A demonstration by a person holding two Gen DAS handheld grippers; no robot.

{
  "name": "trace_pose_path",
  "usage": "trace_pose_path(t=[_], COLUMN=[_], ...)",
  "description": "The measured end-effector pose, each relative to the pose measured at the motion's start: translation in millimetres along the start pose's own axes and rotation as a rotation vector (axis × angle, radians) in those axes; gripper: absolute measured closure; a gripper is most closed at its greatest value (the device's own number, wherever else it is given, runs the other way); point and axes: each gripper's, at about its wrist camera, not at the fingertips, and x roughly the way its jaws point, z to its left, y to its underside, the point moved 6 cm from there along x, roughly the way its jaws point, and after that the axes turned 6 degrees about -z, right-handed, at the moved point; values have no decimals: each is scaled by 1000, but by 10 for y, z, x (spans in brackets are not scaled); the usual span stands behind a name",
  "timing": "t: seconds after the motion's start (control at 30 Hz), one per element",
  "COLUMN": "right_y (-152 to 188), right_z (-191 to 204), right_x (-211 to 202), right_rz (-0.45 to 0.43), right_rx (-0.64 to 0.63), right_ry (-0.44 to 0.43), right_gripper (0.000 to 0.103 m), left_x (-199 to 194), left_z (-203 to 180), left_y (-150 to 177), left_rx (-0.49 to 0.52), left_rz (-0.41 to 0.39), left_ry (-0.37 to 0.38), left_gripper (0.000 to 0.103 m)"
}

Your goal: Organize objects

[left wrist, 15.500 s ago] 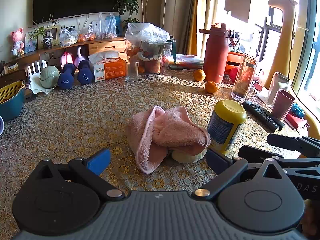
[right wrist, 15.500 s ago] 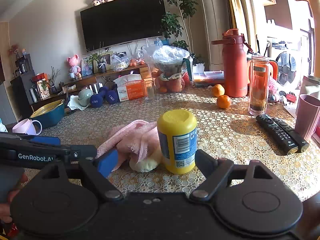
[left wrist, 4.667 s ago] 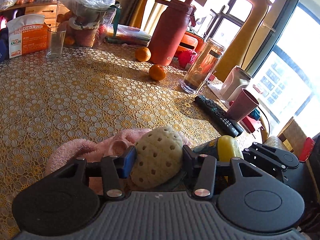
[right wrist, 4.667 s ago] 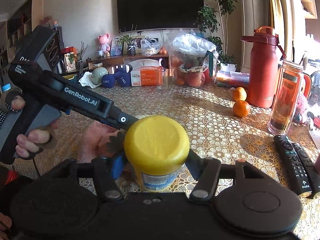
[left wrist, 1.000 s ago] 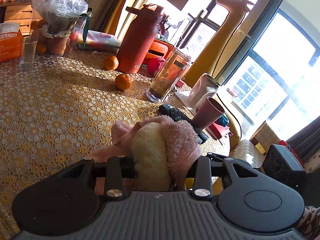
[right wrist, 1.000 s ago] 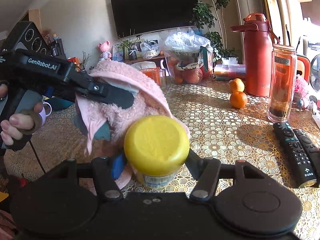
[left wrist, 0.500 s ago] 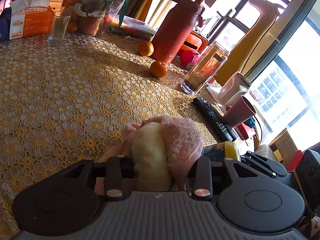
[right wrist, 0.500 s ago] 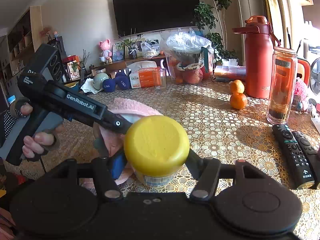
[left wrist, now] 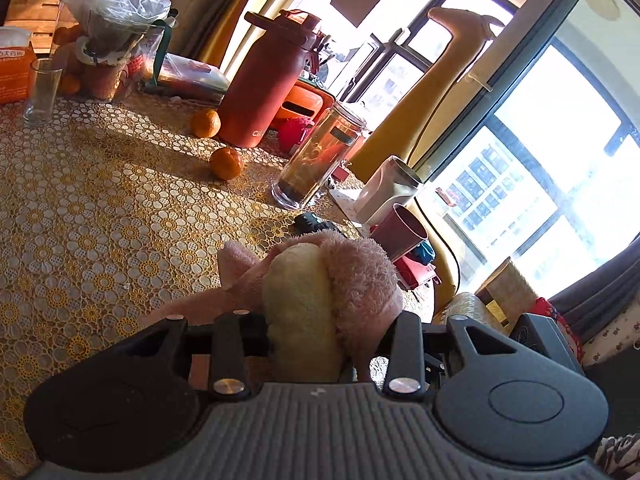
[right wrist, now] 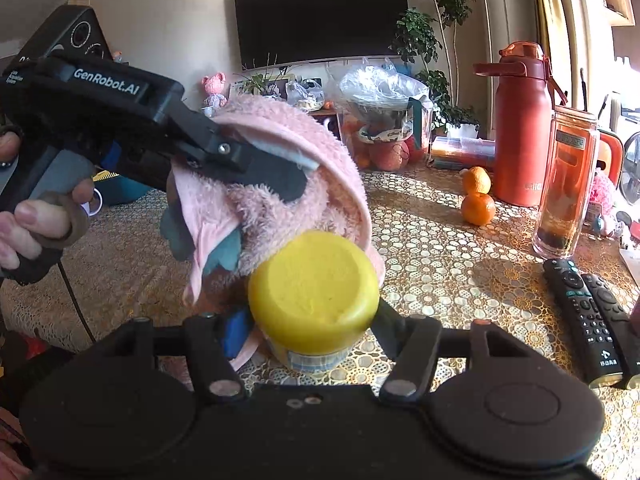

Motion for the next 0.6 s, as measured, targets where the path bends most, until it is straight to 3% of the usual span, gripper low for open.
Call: trace_pose_path(t=[0.27, 0.6], right_y=[14, 48], right_z=[13, 33], right_x=[-15, -74], right_rz=[31, 58], right_rx=[-28, -80], right_ry=[-14, -13], right_gripper=[42, 42], left_x=[100, 183], left_z=[350, 578], left_y=[132, 323], left_rx=[-57, -28], left_rz=[43, 87], left_ry=[-97, -187], left_gripper=[65, 65])
